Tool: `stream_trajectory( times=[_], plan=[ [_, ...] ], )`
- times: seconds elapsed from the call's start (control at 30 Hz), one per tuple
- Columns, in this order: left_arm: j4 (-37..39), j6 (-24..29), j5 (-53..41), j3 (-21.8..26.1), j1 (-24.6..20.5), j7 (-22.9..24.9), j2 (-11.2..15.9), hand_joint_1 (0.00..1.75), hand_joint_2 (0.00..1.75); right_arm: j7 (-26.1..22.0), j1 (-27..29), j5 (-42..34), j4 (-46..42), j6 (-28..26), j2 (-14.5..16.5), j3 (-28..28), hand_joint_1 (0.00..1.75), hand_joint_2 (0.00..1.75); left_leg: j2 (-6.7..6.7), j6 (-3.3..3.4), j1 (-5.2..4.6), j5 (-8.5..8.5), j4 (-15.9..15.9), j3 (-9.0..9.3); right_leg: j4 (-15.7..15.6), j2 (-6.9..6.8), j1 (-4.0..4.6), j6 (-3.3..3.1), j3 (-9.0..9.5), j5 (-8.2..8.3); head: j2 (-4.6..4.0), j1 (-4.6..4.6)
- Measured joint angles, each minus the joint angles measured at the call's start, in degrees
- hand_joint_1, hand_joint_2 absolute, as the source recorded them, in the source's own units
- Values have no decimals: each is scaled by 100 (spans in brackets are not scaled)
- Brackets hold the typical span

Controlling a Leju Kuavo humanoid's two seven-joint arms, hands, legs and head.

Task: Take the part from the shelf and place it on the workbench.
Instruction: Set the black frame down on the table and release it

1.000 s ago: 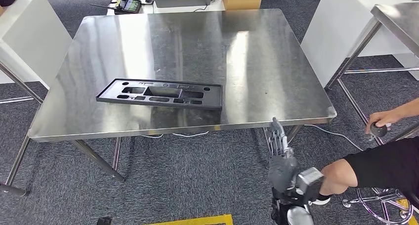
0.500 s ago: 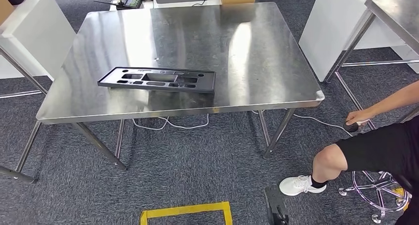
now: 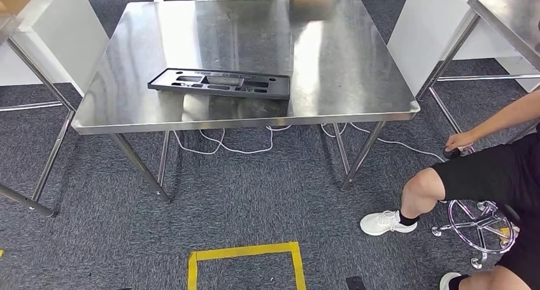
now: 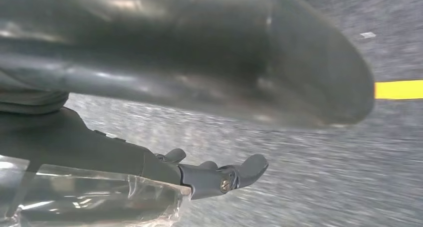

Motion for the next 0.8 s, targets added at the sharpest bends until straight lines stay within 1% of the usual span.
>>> stream_trajectory(
  times=[0.03, 0.07, 0.1, 0.13, 0.17, 0.2, 0.23, 0.27, 0.3, 0.33, 0.37, 0.4, 0.43, 0.47, 0.5, 0.53, 0.57, 0.6, 0.63, 0.67, 0.7, 0.73, 0.77, 0.8],
  plan=[
    [1, 7, -1, 2, -7, 0, -7, 0, 0, 22, 6, -9, 16, 0, -3, -11, 0, 0, 2, -30, -2, 50, 51, -91, -422, 1, -5, 20, 320, 33, 0, 3],
    [1, 12, -1, 3, -14, 0, -11, 0, 0, 40, 8, -16, 28, 0, -4, -20, 0, 0, 4, -64, -7, 94, 103, -174, -865, 4, 14, -6, 629, -2, 1, 2],
    [1, 17, -1, 5, -22, -1, -13, 0, 0, 46, 11, -19, 39, -1, -4, -29, 0, 0, 7, -99, -17, 132, 143, -224, -1199, 7, 34, -53, 830, -78, 1, 1],
    [1, 19, -1, 7, -29, -2, -14, 0, 0, 51, 15, -19, 50, -1, -4, -36, 0, 0, 10, -128, -24, 172, 167, -250, -1384, 10, 57, -109, 920, -160, 0, -5],
    [1, 21, -1, 9, -33, -2, -15, 0, 0, 54, 26, -20, 63, -1, -3, -43, 0, 0, 11, -154, -25, 216, 172, -260, -1421, 10, 80, -160, 921, -164, 0, -11],
    [1, 23, 0, 12, -34, -3, -15, 0, 0, 56, 36, -21, 80, -2, -1, -48, 0, 0, 6, -182, -13, 237, 180, -273, -1404, 0, 55, -212, 869, -127, -1, -16],
    [3, 25, -1, 14, -32, -2, -16, 0, 0, 60, 42, -22, 94, -2, 1, -52, 0, 0, -6, -208, 3, 179, 218, -303, -1393, -11, 36, -271, 825, -82, -1, -23],
    [5, 26, -1, 16, -29, -1, -19, 0, 0, 63, 47, -23, 105, -2, 2, -58, 0, 0, -19, -238, 20, 5, 330, -350, -1392, -24, 16, -339, 770, -24, -1, -31],
    [8, 27, -1, 18, -27, 1, -20, 0, 0, 66, 47, -25, 113, -2, 3, -68, 0, 0, -32, -267, 35, -277, 556, -418, -1394, -36, 1, -395, 702, 44, -1, -37],
    [10, 28, -2, 18, -27, 2, -22, 0, 0, 67, 48, -26, 116, -2, 4, -77, 0, 0, -40, -292, 40, -608, 883, -496, -1392, -41, 13, -426, 626, 110, -1, -45],
    [11, 28, -2, 19, -28, 2, -24, 0, 0, 67, 50, -27, 120, -2, 7, -86, 0, 0, -44, -314, 46, -883, 1265, -567, -1386, -44, 21, -442, 552, 178, -1, -48],
    [12, 29, -2, 19, -30, 2, -23, 0, 0, 68, 53, -26, 126, -2, 9, -92, 0, 0, -48, -331, 52, -1022, 1598, -600, -1380, -46, 28, -436, 476, 246, -1, -50],
    [13, 29, -2, 19, -30, 2, -23, 0, 0, 68, 59, -26, 132, -2, 11, -96, 0, 0, -50, -341, 61, -1005, 1786, -562, -1371, -47, 32, -425, 400, 311, -1, -51],
    [13, 29, -2, 19, -31, 2, -23, 0, 0, 70, 64, -26, 138, -2, 11, -98, 0, 0, -52, -344, 73, -880, 1784, -437, -1360, -48, 33, -408, 327, 369, -1, -51],
    [14, 30, -2, 18, -33, 2, -23, 0, 0, 75, 68, -26, 144, -3, 12, -99, 0, 0, -55, -336, 83, -714, 1563, -203, -1346, -47, 32, -384, 255, 419, -1, -52],
    [14, 33, -1, 17, -39, 2, -23, 0, 0, 87, 69, -24, 149, -5, 13, -100, 0, 0, -63, -319, 90, -625, 1173, 101, -1332, -46, 31, -358, 199, 460, -1, -52],
    [14, 39, -1, 17, -46, 1, -23, 0, 0, 105, 70, -18, 152, -9, 16, -101, 0, 0, -75, -296, 84, -622, 731, 413, -1318, -45, 37, -322, 158, 497, -1, -49],
    [14, 49, 0, 17, -53, 0, -24, 0, 0, 124, 70, -10, 155, -15, 19, -101, 0, 0, -86, -269, 71, -667, 366, 653, -1313, -48, 43, -281, 130, 539, -1, -47],
    [14, 57, 1, 19, -57, -3, -24, 0, 0, 147, 72, -4, 157, -23, 21, -101, 0, 0, -95, -241, 50, -735, 136, 782, -1315, -53, 44, -241, 111, 583, -1, -47],
    [15, 64, 1, 20, -57, -5, -25, 0, 0, 169, 77, 0, 161, -32, 23, -101, 0, 0, -98, -207, 22, -748, 51, 812, -1326, -58, 44, -194, 96, 634, -1, -44],
    [17, 68, 1, 22, -56, -8, -25, 0, 0, 194, 91, -1, 171, -43, 23, -104, 0, 0, -91, -158, 11, -706, 28, 767, -1336, -61, 52, -149, 78, 679, -1, -45],
    [20, 68, -1, 25, -58, -10, -28, 0, 0, 218, 110, -4, 181, -60, 21, -110, 0, 0, -76, -103, 4, -642, 2, 711, -1310, -56, 52, -125, 40, 660, -1, -47],
    [22, 68, -7, 27, -61, -12, -32, 0, 0, 238, 133, -7, 191, -79, 20, -120, 0, 0, -63, -37, 4, -565, -23, 645, -1216, -48, 61, -130, -20, 548, -1, -39],
    [25, 68, -13, 30, -64, -13, -35, 0, 0, 254, 162, -10, 201, -97, 20, -129, 0, 0, -50, 20, 7, -484, -49, 567, -1023, -37, 69, -164, -104, 339, 0, -30]
  ],
)
